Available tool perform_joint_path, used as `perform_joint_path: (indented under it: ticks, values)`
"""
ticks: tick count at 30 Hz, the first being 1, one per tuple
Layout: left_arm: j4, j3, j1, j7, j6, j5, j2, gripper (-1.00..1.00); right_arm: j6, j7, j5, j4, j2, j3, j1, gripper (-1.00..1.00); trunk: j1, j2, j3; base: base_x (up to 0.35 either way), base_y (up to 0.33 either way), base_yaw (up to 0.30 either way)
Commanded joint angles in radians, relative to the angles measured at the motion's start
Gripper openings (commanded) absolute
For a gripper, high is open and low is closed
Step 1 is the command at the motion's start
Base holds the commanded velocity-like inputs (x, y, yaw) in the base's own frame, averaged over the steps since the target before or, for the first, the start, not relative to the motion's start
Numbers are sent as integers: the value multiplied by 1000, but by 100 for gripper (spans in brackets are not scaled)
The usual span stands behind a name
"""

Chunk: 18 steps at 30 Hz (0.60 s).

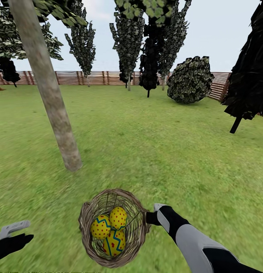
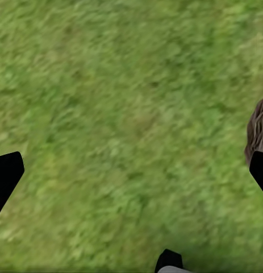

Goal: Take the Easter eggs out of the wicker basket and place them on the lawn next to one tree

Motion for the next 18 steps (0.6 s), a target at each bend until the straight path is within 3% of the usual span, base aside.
perform_joint_path:
  ticks: [1,18]
  values:
    - [-1,0,-1,5,5,8,0,100,4,-4,-18,-3,1,-12,-1,-100,1,-2,-2,0,0,198]
    - [-1,-1,-1,5,5,8,0,100,4,-4,-18,-3,1,-12,1,-100,1,-2,-2,0,0,286]
